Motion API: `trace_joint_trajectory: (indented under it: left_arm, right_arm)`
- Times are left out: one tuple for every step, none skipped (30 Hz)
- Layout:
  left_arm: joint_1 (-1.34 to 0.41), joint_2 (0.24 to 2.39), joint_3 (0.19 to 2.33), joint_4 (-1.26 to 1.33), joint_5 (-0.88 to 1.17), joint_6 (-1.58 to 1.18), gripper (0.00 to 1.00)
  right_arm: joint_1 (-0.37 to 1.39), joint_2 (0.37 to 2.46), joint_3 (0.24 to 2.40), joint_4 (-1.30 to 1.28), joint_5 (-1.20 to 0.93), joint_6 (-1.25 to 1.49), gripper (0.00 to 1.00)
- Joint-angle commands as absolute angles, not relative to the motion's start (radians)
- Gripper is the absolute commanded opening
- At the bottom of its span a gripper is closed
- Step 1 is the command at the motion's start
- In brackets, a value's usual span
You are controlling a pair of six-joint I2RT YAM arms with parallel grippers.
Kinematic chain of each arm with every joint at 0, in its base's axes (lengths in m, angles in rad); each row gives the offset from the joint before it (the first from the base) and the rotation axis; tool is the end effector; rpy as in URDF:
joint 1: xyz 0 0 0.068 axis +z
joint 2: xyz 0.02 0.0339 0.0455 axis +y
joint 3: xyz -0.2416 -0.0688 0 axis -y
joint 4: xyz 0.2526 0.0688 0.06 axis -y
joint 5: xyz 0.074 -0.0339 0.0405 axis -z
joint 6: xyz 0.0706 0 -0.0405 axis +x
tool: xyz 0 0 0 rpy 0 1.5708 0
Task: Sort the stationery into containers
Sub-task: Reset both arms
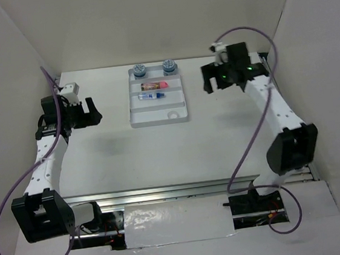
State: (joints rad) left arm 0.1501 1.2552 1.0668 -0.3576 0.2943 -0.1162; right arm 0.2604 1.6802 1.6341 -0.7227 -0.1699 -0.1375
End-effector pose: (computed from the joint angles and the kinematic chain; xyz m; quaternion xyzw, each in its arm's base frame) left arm 0.3248 0.0284 0.2813 -0.0432 0.8641 -0.1196 0.4871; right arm 0.3880 0.1157 0.3021 -0.2138 0.8927 0.1019 0.3834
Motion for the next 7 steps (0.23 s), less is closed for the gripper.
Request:
trace_joint_trajectory:
  left_arm:
    - [0.172,1.213,0.990,-0.327,0.270,-0.135,0.99]
    - [0.170,1.195,0.971,-0.315,0.256,-0.147,0.99]
    - [0.164,1.190,0.936,-0.302,0.243,-0.156,1.00]
    - [0.163,1.187,0.921,-0.302,0.214,-0.161,0.99]
    - [0.160,1.172,0.907,-0.301,0.201,-0.157,0.99]
    - [0.161,1.158,0.872,-0.293,0.189,-0.152,0.99]
    - [0.160,1.144,0.855,-0.278,0.172,-0.141,0.99]
  right_arm:
    - [0.120,1.527,1.445,-0.655,-0.209,-0.140,0.99]
    - [0.097,1.497,1.343,-0.626,-0.198,-0.150,0.99]
    - [0.056,1.470,1.291,-0.612,-0.192,-0.155,0.99]
    - [0.039,1.412,1.187,-0.592,-0.186,-0.161,1.00]
    - [0.026,1.384,1.143,-0.556,-0.181,-0.161,1.00]
    - [0.008,1.356,1.099,-0.542,-0.184,-0.164,1.00]
    - [-0.021,1.309,1.027,-0.529,-0.189,-0.163,1.00]
